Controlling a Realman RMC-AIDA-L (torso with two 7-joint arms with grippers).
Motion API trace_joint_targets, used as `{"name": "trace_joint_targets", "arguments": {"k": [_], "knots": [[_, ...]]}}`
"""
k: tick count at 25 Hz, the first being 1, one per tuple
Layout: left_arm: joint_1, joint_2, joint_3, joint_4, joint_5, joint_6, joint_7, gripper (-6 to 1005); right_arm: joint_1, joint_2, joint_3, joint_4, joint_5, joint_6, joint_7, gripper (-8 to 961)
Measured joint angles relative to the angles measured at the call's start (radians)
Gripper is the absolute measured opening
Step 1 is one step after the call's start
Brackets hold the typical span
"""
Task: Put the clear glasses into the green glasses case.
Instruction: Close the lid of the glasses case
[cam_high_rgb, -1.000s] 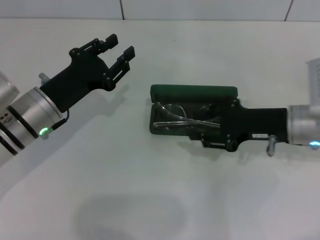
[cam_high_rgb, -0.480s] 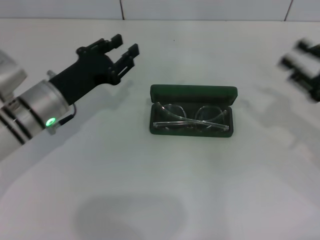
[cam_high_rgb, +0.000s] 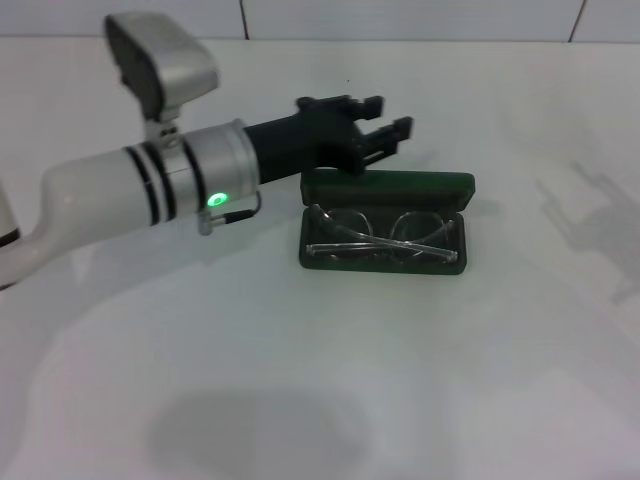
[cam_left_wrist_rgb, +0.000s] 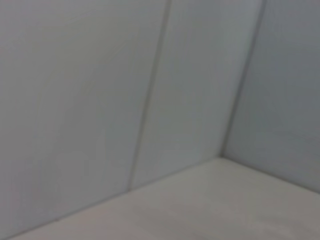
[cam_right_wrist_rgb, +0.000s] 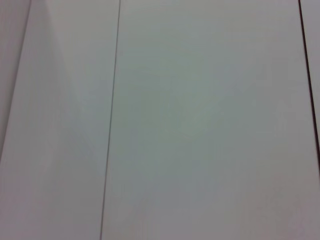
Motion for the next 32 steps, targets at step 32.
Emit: {"name": "trace_joint_targets", "arguments": {"k": [32], "knots": [[0.099, -0.008, 0.422, 0.154, -0.216, -0.275, 0.040, 476, 0.042, 0.002, -0.004, 0.029, -0.006, 0.031, -0.001, 518]]}}
